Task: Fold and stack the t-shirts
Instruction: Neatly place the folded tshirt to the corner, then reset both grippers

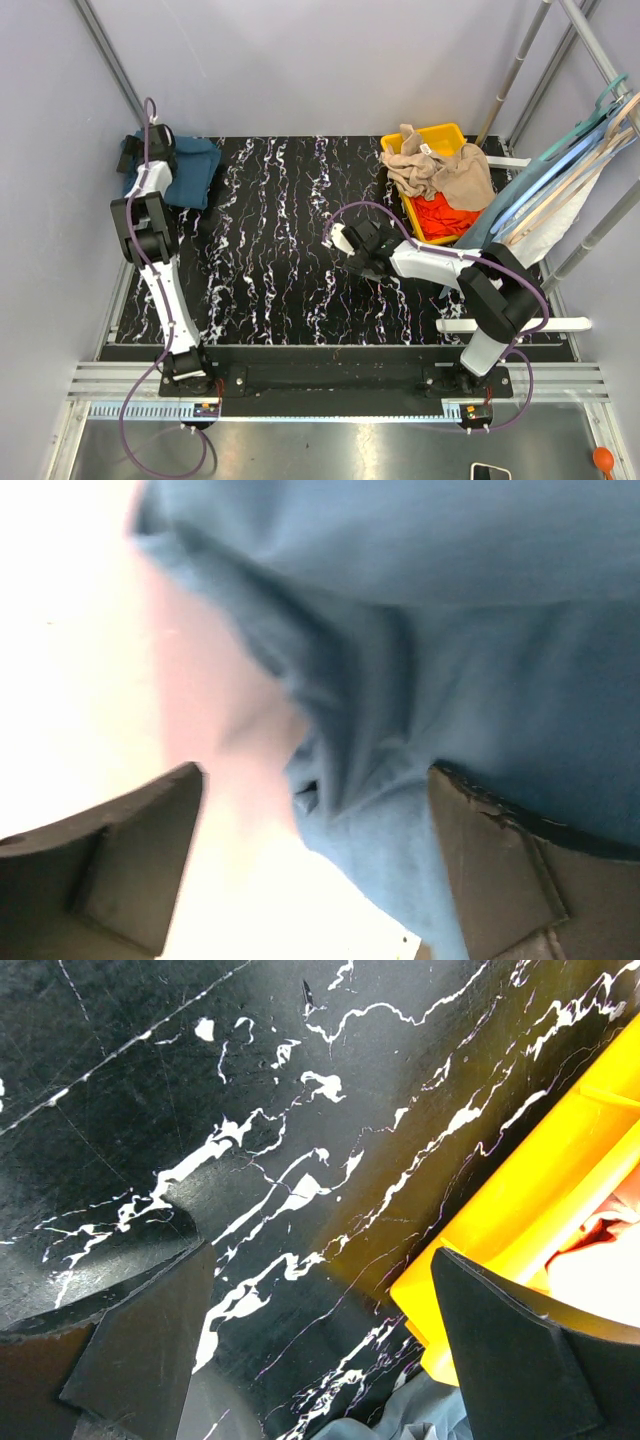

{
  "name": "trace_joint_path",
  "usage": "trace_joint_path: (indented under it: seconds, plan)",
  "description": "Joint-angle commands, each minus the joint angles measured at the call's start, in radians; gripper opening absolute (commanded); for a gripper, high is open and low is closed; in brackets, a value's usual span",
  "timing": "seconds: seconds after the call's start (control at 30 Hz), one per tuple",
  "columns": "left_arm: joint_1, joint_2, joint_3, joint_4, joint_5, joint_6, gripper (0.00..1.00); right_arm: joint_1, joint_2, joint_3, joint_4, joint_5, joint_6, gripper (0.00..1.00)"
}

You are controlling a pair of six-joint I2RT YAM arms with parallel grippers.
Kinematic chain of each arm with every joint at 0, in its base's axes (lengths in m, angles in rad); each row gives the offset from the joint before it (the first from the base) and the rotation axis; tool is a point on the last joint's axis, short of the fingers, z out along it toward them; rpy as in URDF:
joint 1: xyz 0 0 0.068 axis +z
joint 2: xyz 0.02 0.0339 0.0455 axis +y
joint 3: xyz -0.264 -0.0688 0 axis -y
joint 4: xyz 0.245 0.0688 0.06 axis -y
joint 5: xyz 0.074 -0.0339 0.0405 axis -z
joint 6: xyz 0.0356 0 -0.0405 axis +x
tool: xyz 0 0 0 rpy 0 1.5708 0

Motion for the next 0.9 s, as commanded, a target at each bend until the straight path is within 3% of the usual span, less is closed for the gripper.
trace_joint_path:
  seconds: [0.0, 0.23, 0.4, 0.53, 0.6, 0.73, 0.87]
  plan:
    - [0.002, -0.116, -0.021, 0.021, 0.056, -0.055, 0.99, 0.015, -0.022, -0.001, 0.008, 0.009, 0.021, 0.98]
    - [-0.022, -0.260, -0.101, -0.036, 0.167, -0.095, 0.99, 0.015, -0.025, 0.011, 0.012, 0.020, 0.025, 0.98]
    - [-0.059, -0.464, -0.282, -0.091, 0.329, -0.136, 0.99, 0.011, -0.041, 0.017, 0.121, 0.105, 0.042, 1.00]
    - [-0.088, -0.635, -0.438, -0.103, 0.380, -0.294, 0.99, -0.002, -0.056, 0.055, 0.190, 0.173, 0.074, 1.00]
    - [-0.091, -0.725, -0.510, -0.132, 0.522, -0.361, 0.99, -0.028, -0.061, 0.091, 0.193, 0.190, 0.120, 1.00]
    - [-0.126, -0.836, -0.598, -0.143, 0.678, -0.503, 0.99, -0.064, -0.094, 0.172, 0.134, 0.178, 0.168, 1.00]
    - [-0.287, -0.961, -0.690, -0.110, 0.606, -0.463, 0.99, -0.079, -0.131, 0.307, 0.074, 0.147, 0.194, 1.00]
